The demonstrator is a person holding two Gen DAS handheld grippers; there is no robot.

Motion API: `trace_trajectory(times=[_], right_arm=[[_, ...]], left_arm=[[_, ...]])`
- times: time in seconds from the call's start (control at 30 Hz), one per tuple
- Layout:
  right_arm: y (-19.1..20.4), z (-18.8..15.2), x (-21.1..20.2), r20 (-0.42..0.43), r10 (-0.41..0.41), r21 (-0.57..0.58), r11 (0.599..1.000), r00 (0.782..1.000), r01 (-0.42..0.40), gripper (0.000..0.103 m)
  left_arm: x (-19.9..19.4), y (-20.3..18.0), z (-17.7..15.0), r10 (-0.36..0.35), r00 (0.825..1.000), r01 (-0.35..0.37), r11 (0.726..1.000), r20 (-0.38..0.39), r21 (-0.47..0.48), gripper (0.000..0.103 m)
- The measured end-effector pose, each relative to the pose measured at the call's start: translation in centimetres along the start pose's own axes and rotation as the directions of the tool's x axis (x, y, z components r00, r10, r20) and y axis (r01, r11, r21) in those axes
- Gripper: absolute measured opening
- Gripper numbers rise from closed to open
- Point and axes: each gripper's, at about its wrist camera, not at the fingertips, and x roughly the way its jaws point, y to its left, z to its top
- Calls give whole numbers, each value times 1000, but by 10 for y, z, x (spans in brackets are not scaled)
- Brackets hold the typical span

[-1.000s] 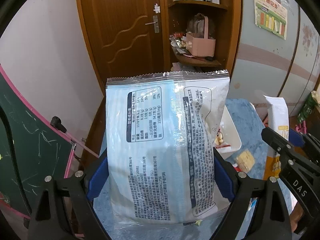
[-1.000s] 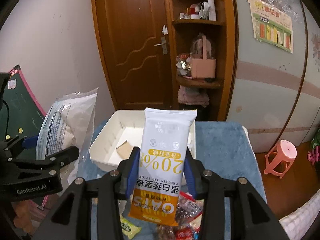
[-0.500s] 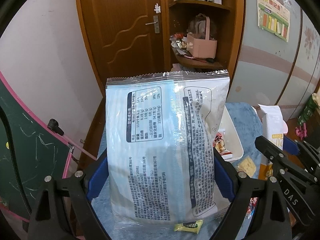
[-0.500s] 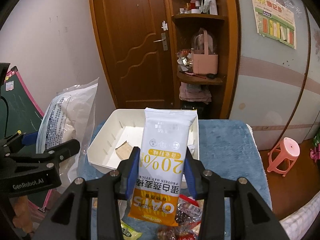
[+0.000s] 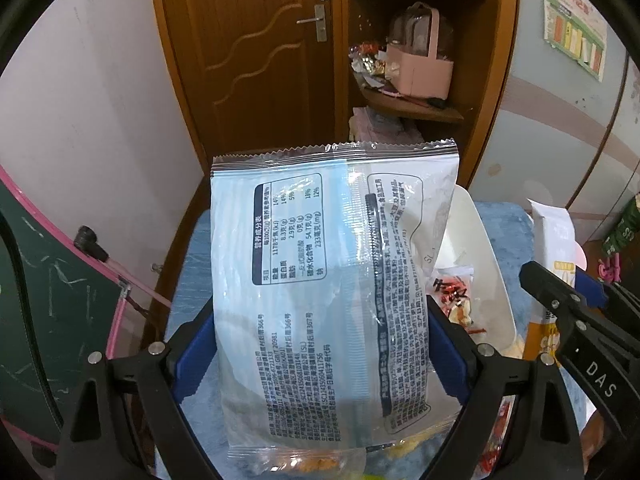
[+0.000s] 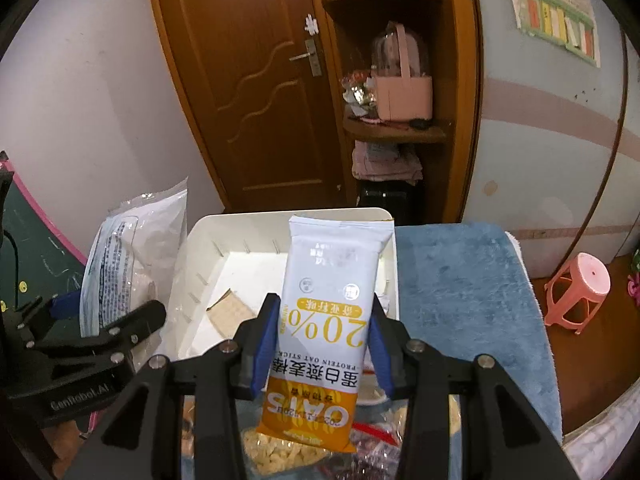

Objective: Organize snacks
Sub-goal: 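Lift both snacks over the white bin and open both grippers, then withdraw both tools from the bin toward the remaining snacks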

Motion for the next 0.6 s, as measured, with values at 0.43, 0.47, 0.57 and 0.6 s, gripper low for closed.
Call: trace_trajectory(times=[0.43, 0.47, 0.57, 0.6], right_arm=[[-7, 10, 53, -73, 73, 111, 992, 995, -65, 75], [-8, 10, 53, -76, 75, 113, 991, 994, -66, 75], [-7, 4, 49, -88, 78, 116, 991, 993, -68, 75], [-7, 2, 48, -92, 80, 116, 991, 993, -69, 75]], left_arm=[[33, 10, 10, -13, 998, 16, 999, 62, -42, 103], [32, 11, 9, -16, 998, 18, 999, 57, -38, 103], [27, 13, 6, -11, 999, 13, 999, 50, -40, 103], [24, 13, 5, -12, 999, 14, 999, 52, -40, 103]])
